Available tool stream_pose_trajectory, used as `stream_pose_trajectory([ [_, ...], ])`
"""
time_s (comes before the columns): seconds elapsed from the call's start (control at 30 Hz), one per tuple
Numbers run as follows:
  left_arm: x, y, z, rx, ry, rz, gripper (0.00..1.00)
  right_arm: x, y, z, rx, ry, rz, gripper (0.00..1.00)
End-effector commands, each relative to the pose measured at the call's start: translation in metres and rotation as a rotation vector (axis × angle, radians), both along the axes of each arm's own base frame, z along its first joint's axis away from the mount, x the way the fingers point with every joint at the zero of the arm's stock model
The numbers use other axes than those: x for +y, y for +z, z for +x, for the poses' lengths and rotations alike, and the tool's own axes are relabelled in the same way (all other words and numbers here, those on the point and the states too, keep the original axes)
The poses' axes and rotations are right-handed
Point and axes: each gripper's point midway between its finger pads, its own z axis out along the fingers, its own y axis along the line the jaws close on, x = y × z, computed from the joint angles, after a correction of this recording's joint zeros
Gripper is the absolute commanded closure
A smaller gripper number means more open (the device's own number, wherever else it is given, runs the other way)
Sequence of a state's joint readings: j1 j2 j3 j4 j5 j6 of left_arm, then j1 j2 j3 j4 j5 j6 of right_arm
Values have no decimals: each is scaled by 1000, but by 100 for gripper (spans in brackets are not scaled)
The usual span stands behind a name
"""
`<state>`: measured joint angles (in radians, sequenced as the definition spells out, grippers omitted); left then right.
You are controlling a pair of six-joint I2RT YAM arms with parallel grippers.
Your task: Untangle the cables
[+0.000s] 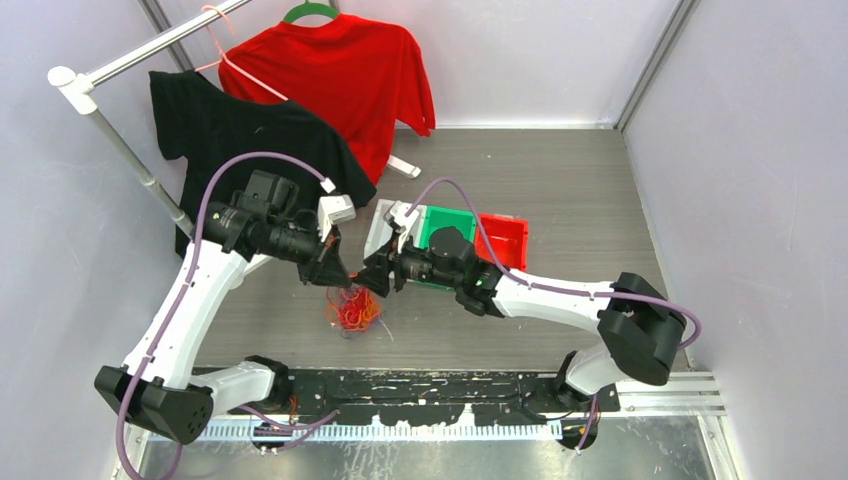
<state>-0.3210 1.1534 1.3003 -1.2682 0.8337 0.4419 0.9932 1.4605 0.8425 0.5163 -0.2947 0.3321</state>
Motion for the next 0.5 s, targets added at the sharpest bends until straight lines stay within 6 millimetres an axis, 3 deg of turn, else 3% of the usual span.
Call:
stream_pose_trajectory([
  [0.0,-12,33,-13,11,-17,-115,100,3,40,20,-130,-121,94,45],
  [0.2,-12,40,-28,39,-51,-143,100,-4,43,37,-166,-275,101,52],
  [0.33,-12,41,-32,47,-58,-153,100,2,46,33,-242,-325,104,48],
  [0.47,-14,46,-34,50,-67,-167,100,11,33,38,-257,-399,84,47],
])
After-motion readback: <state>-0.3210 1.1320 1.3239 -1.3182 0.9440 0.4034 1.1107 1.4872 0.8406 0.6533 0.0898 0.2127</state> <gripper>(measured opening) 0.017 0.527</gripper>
